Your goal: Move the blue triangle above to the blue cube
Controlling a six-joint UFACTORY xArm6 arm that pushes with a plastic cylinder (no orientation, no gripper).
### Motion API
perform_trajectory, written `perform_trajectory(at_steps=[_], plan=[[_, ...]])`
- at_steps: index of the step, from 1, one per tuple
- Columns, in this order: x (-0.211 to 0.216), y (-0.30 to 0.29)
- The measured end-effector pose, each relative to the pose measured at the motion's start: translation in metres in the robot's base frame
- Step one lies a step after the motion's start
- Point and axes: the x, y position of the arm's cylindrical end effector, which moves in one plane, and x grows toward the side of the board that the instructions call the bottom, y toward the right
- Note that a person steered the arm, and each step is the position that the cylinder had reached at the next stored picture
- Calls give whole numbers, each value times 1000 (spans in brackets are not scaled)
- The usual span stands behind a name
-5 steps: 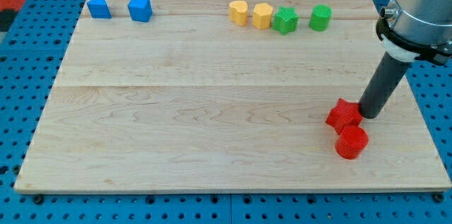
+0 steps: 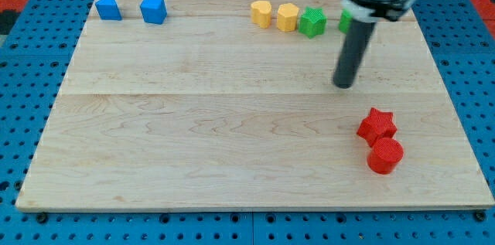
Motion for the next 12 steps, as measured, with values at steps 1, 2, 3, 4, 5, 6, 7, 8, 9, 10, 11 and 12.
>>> perform_trajectory(at_steps=[1, 2, 3, 4, 5, 6, 7, 8, 9, 10, 11, 12], plan=[[-4, -69], [-29, -144], [-68, -237], [-101, -334], [-112, -416], [-138, -421], [-160, -420], [-168, -396], [-171, -395], [-175, -393], [-175, -354], [-175, -318]])
